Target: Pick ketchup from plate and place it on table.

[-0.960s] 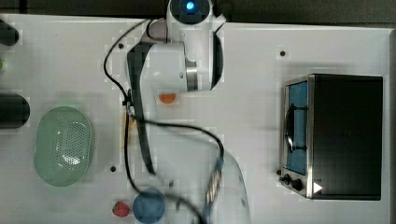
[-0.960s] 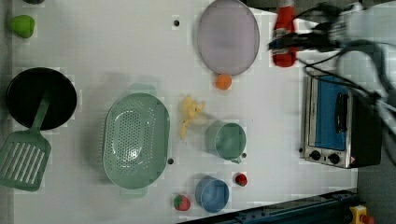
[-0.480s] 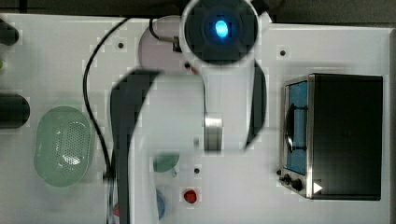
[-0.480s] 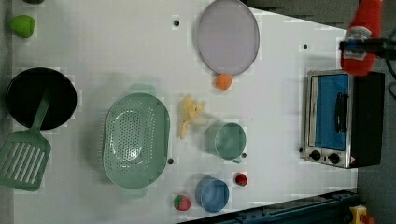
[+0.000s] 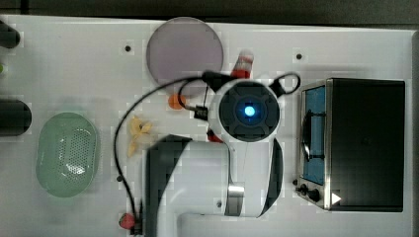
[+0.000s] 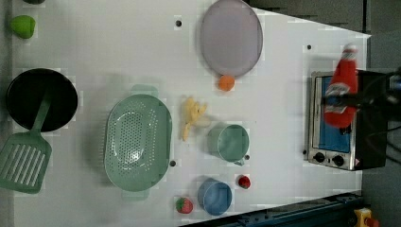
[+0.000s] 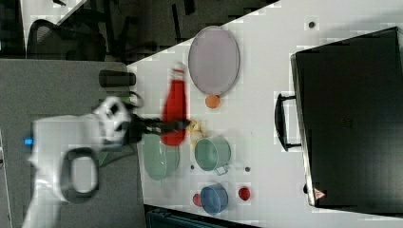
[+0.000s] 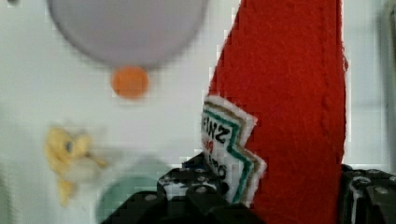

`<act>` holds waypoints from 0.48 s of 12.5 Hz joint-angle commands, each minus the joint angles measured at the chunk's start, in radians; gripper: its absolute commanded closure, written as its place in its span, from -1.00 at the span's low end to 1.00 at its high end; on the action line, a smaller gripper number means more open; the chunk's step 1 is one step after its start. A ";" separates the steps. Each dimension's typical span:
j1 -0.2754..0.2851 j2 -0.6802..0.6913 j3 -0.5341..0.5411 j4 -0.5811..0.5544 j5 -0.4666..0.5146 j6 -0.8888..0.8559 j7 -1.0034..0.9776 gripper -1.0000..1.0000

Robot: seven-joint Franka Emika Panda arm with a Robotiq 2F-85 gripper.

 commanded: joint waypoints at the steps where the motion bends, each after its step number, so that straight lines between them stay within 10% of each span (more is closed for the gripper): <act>1: -0.014 0.005 -0.030 -0.152 0.005 0.101 0.041 -0.18; 6: -0.012 0.150 -0.027 -0.273 0.005 0.380 0.041 -0.18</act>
